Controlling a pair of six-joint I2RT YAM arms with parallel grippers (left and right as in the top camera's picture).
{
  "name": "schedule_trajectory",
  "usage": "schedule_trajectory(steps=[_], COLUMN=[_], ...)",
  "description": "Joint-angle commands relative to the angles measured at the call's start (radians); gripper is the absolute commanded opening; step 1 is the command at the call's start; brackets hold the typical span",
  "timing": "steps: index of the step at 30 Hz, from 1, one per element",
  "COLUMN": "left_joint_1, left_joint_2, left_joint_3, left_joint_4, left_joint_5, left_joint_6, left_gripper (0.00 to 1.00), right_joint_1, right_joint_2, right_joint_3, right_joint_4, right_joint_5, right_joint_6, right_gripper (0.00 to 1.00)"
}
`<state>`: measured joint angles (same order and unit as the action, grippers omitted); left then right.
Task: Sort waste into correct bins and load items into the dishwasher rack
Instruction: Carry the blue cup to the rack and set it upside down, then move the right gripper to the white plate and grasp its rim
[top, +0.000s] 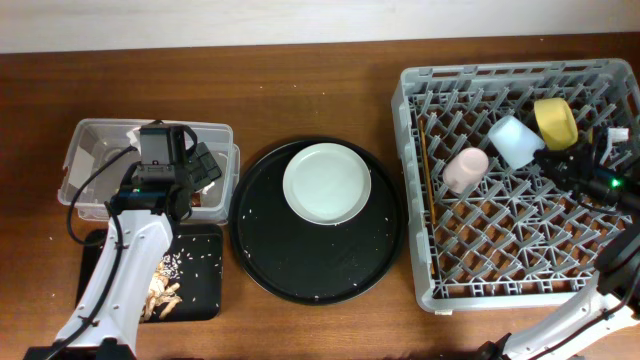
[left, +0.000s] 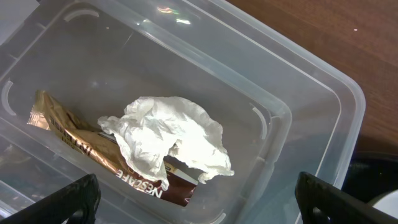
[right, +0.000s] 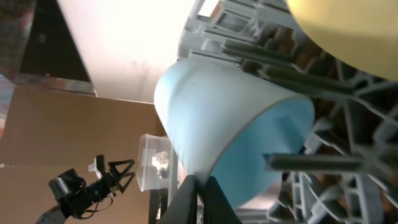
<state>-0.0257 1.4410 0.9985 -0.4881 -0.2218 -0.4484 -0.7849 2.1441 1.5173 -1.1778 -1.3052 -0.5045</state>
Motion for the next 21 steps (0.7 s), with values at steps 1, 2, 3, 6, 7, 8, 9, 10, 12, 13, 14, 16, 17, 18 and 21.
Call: schedule_trajectory(steps=[1, 2, 3, 6, 7, 8, 9, 10, 12, 13, 14, 16, 17, 18, 21], left_joint_1=[0.003, 0.003, 0.003, 0.003, 0.003, 0.003, 0.003, 0.003, 0.003, 0.003, 0.003, 0.003, 0.003, 0.003, 0.003], left_joint_2=[-0.003, -0.003, -0.003, -0.003, -0.003, -0.003, -0.003, -0.003, -0.003, -0.003, -0.003, -0.003, -0.003, -0.003, -0.003], left_joint_3=[0.003, 0.003, 0.003, 0.003, 0.003, 0.003, 0.003, 0.003, 0.003, 0.003, 0.003, 0.003, 0.003, 0.003, 0.003], left_joint_4=[0.001, 0.001, 0.001, 0.001, 0.001, 0.001, 0.001, 0.001, 0.001, 0.001, 0.001, 0.001, 0.001, 0.001, 0.001], left_joint_5=[-0.011, -0.011, -0.011, -0.011, -0.011, -0.011, -0.011, -0.011, -0.011, -0.011, -0.011, -0.011, -0.011, -0.011, -0.011], left_joint_6=[0.017, 0.017, 0.017, 0.017, 0.017, 0.017, 0.017, 0.017, 0.017, 0.017, 0.017, 0.017, 0.017, 0.017, 0.017], left_gripper=[0.99, 0.99, 0.99, 0.99, 0.99, 0.99, 0.99, 0.99, 0.99, 0.99, 0.99, 0.99, 0.99, 0.99, 0.99], right_joint_1=[-0.01, -0.016, -0.031, -0.08, -0.09, -0.101, -0.106, -0.101, -0.059, -0.021, 0.051, 0.229, 0.339, 0.501, 0.824], right_joint_2=[-0.017, -0.031, -0.062, -0.134, -0.152, -0.172, -0.204, -0.231, -0.307, -0.351, -0.417, -0.525, -0.572, -0.623, -0.644], right_joint_3=[-0.002, 0.001, 0.002, 0.01, 0.012, 0.013, 0.013, 0.013, 0.014, 0.014, 0.014, 0.014, 0.014, 0.014, 0.013], right_joint_4=[-0.035, -0.047, -0.06, -0.056, -0.054, -0.047, -0.045, -0.044, -0.03, -0.021, -0.01, -0.008, -0.008, -0.008, 0.016], right_joint_5=[0.082, 0.107, 0.127, 0.266, 0.32, 0.387, 0.416, 0.417, 0.431, 0.445, 0.499, 0.594, 0.66, 0.773, 0.981], right_joint_6=[-0.012, -0.011, -0.008, 0.146, 0.196, 0.262, 0.282, 0.286, 0.312, 0.312, 0.312, 0.312, 0.312, 0.315, 0.4], right_gripper=[0.1, 0.15, 0.16, 0.17, 0.19, 0.2, 0.2, 0.2, 0.21, 0.21, 0.21, 0.21, 0.22, 0.24, 0.3])
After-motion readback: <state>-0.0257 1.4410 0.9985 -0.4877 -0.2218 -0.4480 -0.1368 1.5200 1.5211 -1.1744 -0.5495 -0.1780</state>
